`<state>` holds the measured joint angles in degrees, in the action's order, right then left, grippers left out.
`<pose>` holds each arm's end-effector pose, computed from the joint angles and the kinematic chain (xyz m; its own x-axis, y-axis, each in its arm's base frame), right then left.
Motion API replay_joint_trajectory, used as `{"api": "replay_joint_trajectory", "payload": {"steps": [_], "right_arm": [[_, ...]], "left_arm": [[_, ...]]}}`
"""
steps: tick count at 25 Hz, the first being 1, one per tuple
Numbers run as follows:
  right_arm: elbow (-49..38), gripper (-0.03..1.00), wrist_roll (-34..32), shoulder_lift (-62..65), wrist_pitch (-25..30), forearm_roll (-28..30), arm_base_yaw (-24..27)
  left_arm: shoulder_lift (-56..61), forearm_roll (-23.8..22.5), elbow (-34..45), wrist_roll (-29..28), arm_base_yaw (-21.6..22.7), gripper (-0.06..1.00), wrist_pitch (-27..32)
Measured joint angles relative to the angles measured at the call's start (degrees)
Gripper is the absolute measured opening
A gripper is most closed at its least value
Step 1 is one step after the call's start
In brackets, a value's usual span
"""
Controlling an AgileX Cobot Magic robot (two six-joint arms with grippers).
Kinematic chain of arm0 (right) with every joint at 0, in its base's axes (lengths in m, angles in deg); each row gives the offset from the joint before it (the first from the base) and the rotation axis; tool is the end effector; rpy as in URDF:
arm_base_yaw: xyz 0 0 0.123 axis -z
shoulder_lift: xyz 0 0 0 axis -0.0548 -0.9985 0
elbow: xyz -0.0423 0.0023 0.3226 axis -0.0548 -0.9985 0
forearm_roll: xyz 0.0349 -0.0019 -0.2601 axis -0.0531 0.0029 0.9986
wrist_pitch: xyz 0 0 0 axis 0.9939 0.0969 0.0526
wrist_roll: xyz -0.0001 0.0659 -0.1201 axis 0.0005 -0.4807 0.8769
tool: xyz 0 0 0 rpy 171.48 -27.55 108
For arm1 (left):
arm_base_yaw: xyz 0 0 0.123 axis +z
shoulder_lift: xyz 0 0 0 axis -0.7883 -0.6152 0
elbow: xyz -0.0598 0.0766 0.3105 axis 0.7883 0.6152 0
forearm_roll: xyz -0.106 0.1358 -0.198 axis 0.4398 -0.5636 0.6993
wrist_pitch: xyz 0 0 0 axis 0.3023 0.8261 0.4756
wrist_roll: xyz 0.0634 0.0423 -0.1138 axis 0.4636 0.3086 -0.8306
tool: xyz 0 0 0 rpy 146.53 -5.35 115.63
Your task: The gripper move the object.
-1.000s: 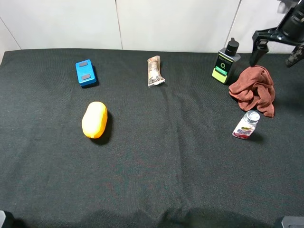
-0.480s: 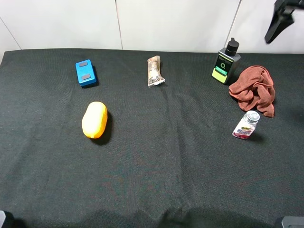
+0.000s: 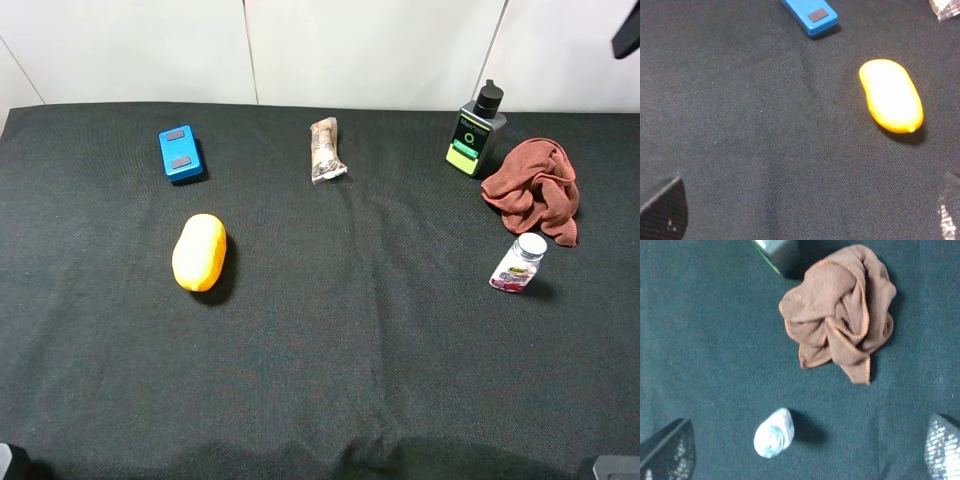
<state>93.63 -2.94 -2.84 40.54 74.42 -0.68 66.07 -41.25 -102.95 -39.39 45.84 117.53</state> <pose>0.2898 0.0029 0.3618 -0.9072 -0.0343 -0.4192 -0.0707 0.9949 0.0717 0.0048 -0.0015 0.2582 -0.4573 0.0735 -0.8863 0.1248 0.9920 0.0179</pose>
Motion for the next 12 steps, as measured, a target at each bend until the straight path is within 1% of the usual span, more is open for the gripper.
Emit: {"api": "replay_joint_trajectory", "payload": {"steps": [6,12], "right_arm": [[-7.17,0.69,-0.06,11.00,0.07,0.00,0.00],[-13.02,0.69,-2.19,22.46,0.13,0.10,0.00]], "left_arm": [[0.00,0.00,0.00,0.00,0.00,0.99,0.00],[0.00,0.00,0.00,0.00,0.00,0.99,0.00]]}}
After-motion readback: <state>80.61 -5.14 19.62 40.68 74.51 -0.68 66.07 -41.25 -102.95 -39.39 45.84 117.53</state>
